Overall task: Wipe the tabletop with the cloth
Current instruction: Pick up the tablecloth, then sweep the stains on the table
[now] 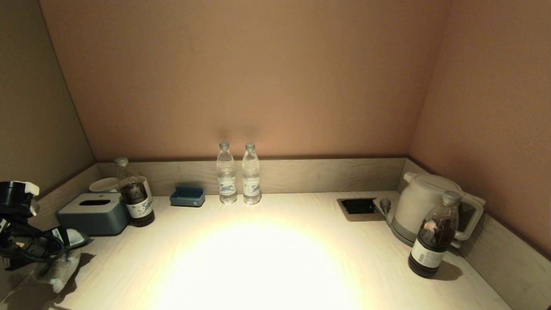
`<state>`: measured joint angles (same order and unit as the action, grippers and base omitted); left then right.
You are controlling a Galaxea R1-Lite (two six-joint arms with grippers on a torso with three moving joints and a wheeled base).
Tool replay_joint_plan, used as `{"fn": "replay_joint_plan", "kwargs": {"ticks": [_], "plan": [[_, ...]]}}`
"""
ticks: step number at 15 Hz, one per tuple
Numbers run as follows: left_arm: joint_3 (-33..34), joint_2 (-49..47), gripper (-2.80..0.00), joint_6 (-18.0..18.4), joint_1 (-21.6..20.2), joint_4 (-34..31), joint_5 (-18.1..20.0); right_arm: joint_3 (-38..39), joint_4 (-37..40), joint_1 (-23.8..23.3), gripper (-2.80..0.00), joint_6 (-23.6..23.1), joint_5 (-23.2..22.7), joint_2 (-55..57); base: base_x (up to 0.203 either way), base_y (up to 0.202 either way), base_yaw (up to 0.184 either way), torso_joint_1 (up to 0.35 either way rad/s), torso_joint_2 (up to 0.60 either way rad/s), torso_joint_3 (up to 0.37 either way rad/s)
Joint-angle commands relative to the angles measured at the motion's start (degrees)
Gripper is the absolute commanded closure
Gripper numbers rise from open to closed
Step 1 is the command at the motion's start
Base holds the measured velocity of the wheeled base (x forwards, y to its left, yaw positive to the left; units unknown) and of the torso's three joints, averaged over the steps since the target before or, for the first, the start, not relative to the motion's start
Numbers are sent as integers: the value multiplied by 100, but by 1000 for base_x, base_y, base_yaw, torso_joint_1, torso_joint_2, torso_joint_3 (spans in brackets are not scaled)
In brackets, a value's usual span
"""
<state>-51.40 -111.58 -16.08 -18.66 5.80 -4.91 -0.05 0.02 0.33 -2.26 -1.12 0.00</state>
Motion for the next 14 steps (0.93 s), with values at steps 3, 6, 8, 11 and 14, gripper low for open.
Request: {"fn": "replay_joint_plan", "kwargs": {"ticks": [3,6,8,11,14], "plan": [[226,1418,0,-362,617,4,463,-2,-2,2,0,-7,-2,0,0,0,0,0,0,0],[285,1906,0,-699,1347,8,991,-4,-2,2,0,-3,-2,0,0,0,0,0,0,0],[277,1916,0,-745,1477,12,1108,5,-2,2,0,-7,-2,0,0,0,0,0,0,0],[259,1656,0,-786,2641,105,1259,-2,-2,2,0,-3,-2,0,0,0,0,0,0,0],[230,955,0,-823,3432,586,1156,-4,-2,2,0,-3,-2,0,0,0,0,0,0,0]]}}
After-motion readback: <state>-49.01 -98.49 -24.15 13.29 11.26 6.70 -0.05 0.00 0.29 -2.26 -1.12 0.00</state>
